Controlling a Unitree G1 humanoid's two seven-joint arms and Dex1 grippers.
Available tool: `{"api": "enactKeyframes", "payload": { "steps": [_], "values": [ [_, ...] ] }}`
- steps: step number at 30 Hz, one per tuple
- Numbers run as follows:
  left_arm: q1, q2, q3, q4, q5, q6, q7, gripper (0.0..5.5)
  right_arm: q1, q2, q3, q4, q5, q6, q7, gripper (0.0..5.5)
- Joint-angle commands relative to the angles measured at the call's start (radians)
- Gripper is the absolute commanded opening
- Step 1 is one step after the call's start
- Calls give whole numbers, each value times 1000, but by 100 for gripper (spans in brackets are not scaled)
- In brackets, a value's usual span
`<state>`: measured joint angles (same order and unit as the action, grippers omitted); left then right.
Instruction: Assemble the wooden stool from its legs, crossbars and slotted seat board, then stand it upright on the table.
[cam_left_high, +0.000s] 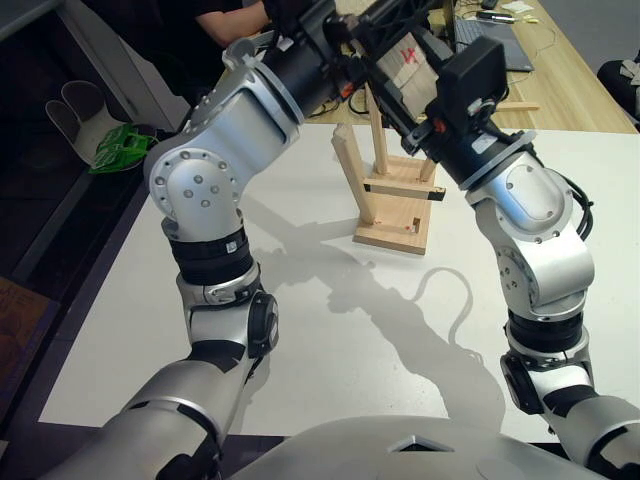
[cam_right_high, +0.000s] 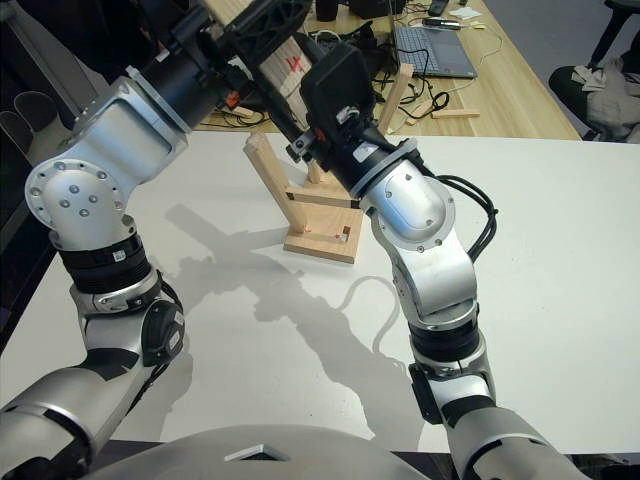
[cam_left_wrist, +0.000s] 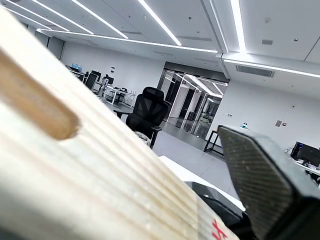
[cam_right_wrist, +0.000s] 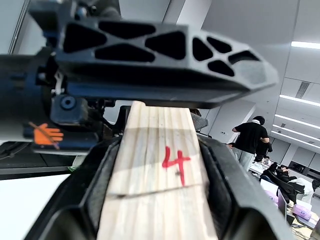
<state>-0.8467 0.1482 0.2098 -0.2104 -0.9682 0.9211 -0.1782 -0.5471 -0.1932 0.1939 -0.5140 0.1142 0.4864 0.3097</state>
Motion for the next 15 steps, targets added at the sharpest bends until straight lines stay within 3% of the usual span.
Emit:
{"api": "enactKeyframes", "payload": {
  "steps": [1, 15],
  "values": [
    [-10, -1, -4, -17, -41, 16, -8, 367, 5, 0, -19, 27, -14, 22, -21, 202],
    [7, -19, -29, -42, -76, -5, 24, 187, 15, 25, -40, 16, 9, 57, -40, 202]
  ]
}}
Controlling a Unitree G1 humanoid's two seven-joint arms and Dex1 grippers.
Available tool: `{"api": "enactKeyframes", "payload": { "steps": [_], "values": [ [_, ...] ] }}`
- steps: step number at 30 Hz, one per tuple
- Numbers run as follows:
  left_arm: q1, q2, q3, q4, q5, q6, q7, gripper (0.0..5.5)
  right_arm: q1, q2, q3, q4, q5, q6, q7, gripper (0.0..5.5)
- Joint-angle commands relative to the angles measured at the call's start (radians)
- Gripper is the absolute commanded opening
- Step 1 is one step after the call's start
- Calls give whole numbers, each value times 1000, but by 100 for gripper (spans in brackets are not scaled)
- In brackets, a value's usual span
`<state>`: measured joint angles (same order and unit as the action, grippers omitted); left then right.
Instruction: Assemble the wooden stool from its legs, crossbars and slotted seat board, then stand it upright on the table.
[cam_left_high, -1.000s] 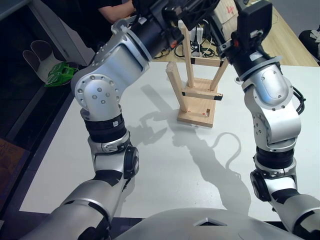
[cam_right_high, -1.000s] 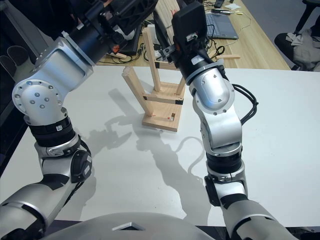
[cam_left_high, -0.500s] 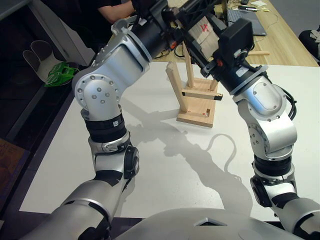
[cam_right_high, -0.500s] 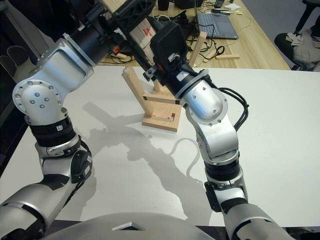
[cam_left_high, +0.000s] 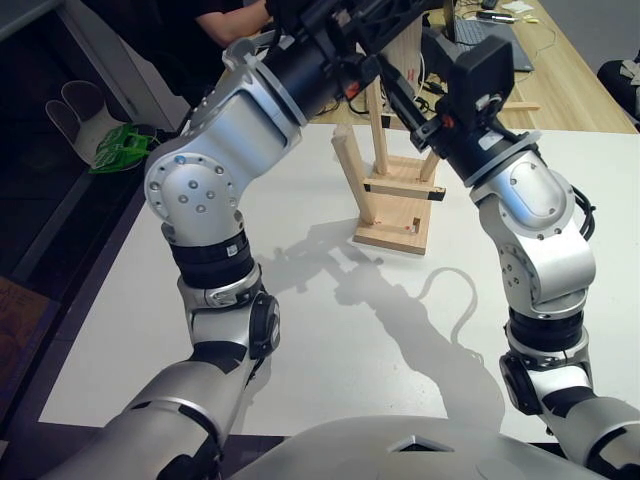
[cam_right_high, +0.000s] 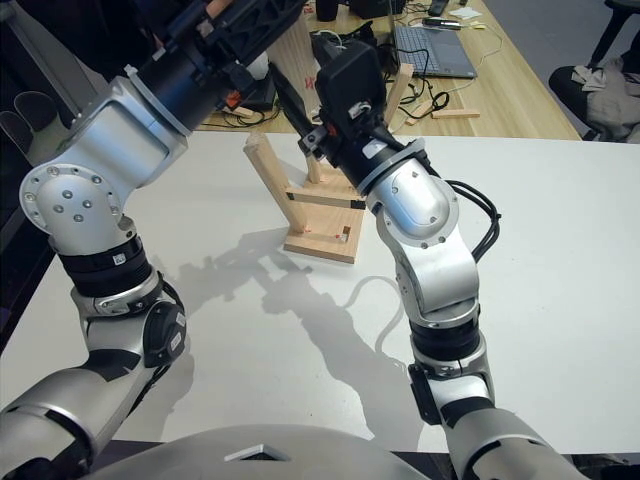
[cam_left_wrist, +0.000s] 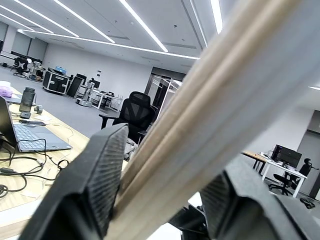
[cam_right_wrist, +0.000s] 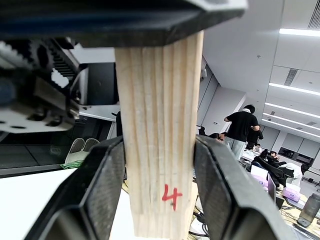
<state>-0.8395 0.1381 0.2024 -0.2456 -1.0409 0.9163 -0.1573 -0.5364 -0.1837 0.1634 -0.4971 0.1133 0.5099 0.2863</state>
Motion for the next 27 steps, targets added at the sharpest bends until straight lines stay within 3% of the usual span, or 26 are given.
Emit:
{"api": "enactKeyframes", "payload": {
  "steps": [1, 8, 14, 18, 20, 22, 27],
  "values": [
    [0, -7, -23, -1, 5, -4, 9, 178, 2, 20, -11, -2, 13, 39, -17, 202],
    [7, 18, -45, 21, 65, -24, 6, 115, -12, 43, -28, -2, 34, 72, -31, 202],
    [-15, 33, -16, 59, 85, -30, 30, 107, -17, 40, -30, 6, 26, 79, -34, 202],
    [-18, 36, -3, 75, 97, -42, 39, 107, 1, -14, -7, 37, 12, 78, 14, 202],
    [-27, 44, 4, 94, 110, -54, 36, 107, 19, -99, 35, 50, 1, 54, 103, 202],
    [-40, 61, 13, 120, 128, -69, 22, 104, 47, -179, 40, 52, 19, 45, 192, 253],
    [-102, 139, 43, 217, 186, -116, -37, 101, 22, -282, -83, 40, 159, 106, 333, 334]
  ]
}}
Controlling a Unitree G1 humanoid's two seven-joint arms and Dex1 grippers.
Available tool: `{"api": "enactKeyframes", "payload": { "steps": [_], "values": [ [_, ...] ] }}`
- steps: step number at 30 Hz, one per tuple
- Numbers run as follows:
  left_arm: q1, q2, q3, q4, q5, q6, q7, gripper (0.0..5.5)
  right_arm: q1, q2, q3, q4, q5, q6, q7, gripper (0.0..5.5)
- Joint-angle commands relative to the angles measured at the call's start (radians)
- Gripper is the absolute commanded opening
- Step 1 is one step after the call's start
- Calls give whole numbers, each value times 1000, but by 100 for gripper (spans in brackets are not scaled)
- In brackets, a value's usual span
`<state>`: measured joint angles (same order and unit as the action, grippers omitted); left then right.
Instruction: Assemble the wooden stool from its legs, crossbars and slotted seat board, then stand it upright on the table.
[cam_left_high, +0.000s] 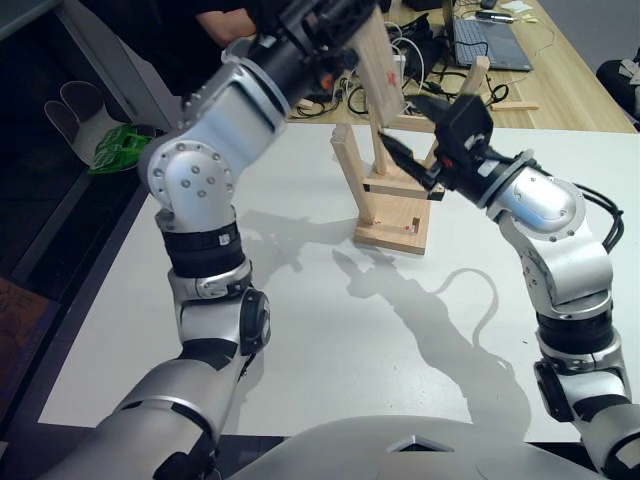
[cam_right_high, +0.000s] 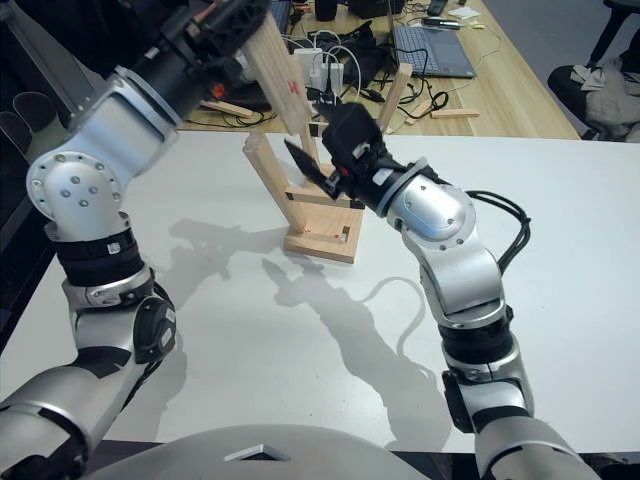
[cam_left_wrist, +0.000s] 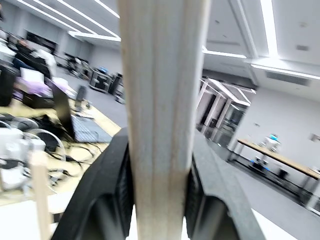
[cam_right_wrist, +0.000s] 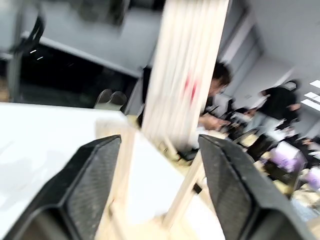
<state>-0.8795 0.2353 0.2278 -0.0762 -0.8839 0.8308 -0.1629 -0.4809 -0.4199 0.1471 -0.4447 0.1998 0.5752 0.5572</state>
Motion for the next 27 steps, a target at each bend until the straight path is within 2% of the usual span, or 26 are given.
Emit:
{"api": "enactKeyframes", "payload": {
  "steps": [1, 4, 8, 10, 15, 19, 23, 27],
  "values": [
    [-74, 62, 14, 61, 43, -38, -54, 101, -44, -49, -102, -14, 123, 69, 80, 334],
    [-95, 161, -35, 88, 114, -64, -181, 101, -142, -10, -252, -4, 349, 228, 65, 334],
    [-109, 383, -161, 114, 208, -103, -554, 101, -289, -4, -417, 31, 731, 458, 37, 334],
    [-98, 469, -230, 98, 243, -122, -734, 101, -331, -3, -446, 50, 837, 503, 9, 334],
    [-31, 576, -309, -40, 227, -91, -985, 101, -380, -11, -423, 52, 941, 516, -32, 334],
    [16, 603, -340, -139, 203, -48, -1062, 101, -382, -23, -373, 25, 977, 510, -21, 334],
    [40, 580, -350, -181, 211, -32, -1044, 101, -375, -21, -335, 6, 1015, 504, -21, 334],
    [39, 574, -351, -199, 202, -13, -1039, 101, -372, -21, -319, 6, 1036, 497, -44, 268]
  ]
}}
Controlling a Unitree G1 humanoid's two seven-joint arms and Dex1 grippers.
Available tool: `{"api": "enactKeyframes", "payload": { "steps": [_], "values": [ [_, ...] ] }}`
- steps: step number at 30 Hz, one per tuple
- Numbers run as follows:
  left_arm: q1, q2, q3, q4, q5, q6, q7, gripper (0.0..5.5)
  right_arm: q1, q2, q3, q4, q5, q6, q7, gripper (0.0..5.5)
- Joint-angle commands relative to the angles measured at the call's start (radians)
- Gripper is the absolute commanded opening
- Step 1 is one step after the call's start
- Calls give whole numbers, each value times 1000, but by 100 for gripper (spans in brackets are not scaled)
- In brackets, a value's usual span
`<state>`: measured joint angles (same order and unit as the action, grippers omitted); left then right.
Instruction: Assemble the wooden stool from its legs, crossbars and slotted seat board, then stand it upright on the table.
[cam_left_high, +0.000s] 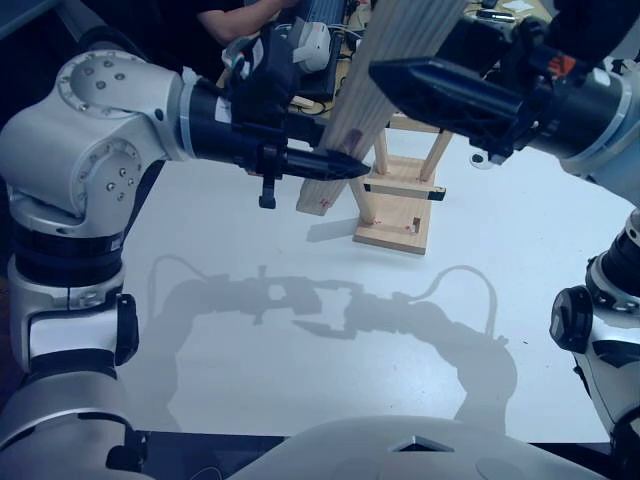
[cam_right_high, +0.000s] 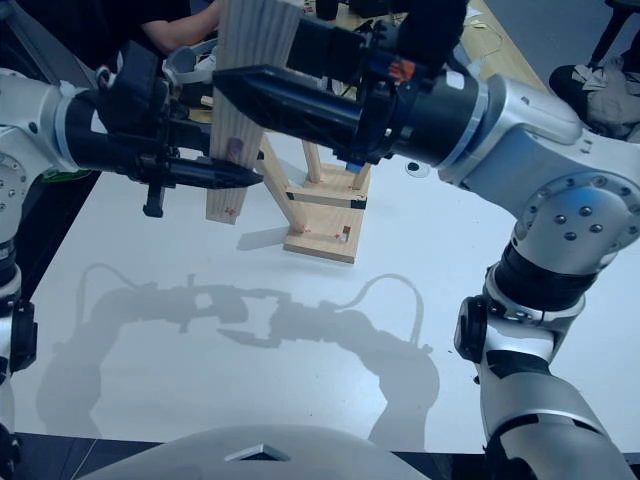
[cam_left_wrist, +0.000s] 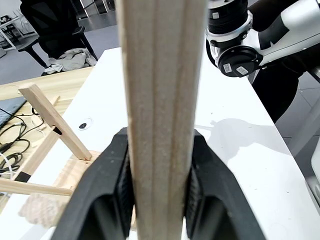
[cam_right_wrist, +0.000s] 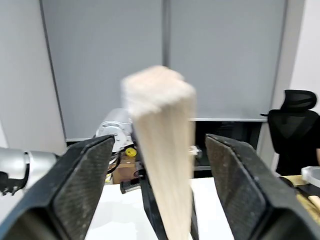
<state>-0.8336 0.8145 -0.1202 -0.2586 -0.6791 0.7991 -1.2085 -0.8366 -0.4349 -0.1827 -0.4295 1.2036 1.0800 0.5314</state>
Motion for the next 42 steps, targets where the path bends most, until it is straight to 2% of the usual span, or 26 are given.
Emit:
{"api": "enactKeyframes", "payload": {
  "steps": [1, 8, 13, 15, 19, 24, 26, 30, 32, 34, 36, 39, 42],
  "values": [
    [-9, -6, -3, -18, -3, 21, 5, 101, -14, -7, 12, -8, 37, -9, -25, 248],
    [-15, -18, 0, -27, -7, 38, 18, 101, -3, -25, 16, 3, 102, 11, -97, 130],
    [-25, -61, 18, -3, 14, 27, 84, 101, 18, -26, 11, -2, 106, -19, -134, 127],
    [-36, -84, 34, 16, 13, 31, 119, 153, 20, -24, 12, 3, 93, -40, -144, 124],
    [-100, -148, 156, 101, -13, 18, 236, 219, 12, -48, -6, 56, 21, -99, -157, 105],
    [-92, -118, 340, 142, -154, 93, 262, 291, -15, -69, -108, 169, -7, -184, -236, 100],
    [-93, -139, 419, 178, -200, 100, 325, 324, -18, -78, -151, 211, -22, -211, -269, 100],
    [-84, -194, 486, 257, -206, 52, 440, 327, -31, -81, -183, 266, -64, -244, -307, 100],
    [-107, -242, 503, 358, -106, -84, 563, 327, -37, -79, -178, 280, -85, -252, -319, 100],
    [-133, -291, 504, 508, 47, -261, 756, 327, -30, -87, -173, 296, -121, -256, -328, 100],
    [-94, -328, 463, 558, 164, -378, 853, 327, 8, -108, -137, 299, -184, -261, -299, 100],
    [36, -411, 359, 503, 302, -461, 945, 327, 130, -154, -85, 311, -290, -282, -206, 100],
    [161, -495, 259, 380, 342, -450, 963, 327, 256, -208, -36, 329, -378, -296, -102, 100]
  ]
}}
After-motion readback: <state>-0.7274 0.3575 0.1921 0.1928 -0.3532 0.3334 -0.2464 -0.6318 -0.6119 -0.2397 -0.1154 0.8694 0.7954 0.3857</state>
